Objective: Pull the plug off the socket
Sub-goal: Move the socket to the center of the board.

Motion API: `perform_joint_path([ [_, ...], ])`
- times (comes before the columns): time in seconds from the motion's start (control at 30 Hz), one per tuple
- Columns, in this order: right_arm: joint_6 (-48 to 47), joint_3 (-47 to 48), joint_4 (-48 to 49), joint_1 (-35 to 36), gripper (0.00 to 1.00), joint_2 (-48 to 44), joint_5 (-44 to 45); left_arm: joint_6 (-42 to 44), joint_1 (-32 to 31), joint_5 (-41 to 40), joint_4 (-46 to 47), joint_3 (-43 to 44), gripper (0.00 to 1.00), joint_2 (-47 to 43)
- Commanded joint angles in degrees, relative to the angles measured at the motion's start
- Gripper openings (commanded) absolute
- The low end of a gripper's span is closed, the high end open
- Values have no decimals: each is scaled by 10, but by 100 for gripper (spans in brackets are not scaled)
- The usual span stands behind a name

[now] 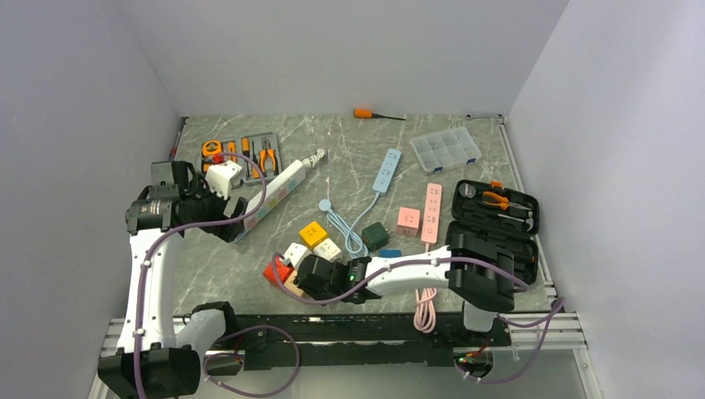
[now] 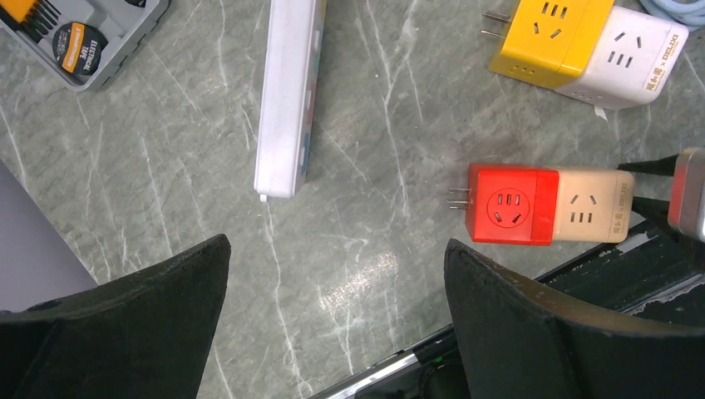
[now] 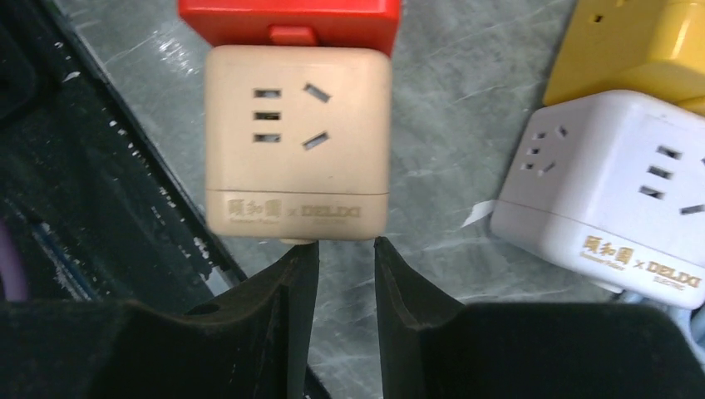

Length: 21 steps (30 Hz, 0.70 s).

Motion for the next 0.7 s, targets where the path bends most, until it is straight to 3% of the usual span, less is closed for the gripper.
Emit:
perform_joint_path([
  [0.0,-7,-7,14,18,33,-7,-15,1,2,2,14,20,99,0],
  [0.13,-18,-4,24,29,33,-12,-14,-7,2,5,20,15,99,1],
  [0.47,-68,123,4,40,36,38,-47,-5,9,3,16,24,99,-11],
  [0.57,-84,104,-1,38,43,0,-29,-2,23,9,12,26,99,-8],
  [0.67,-106,97,-20,30,60,-33,-15,3,38,13,15,19,99,-4],
])
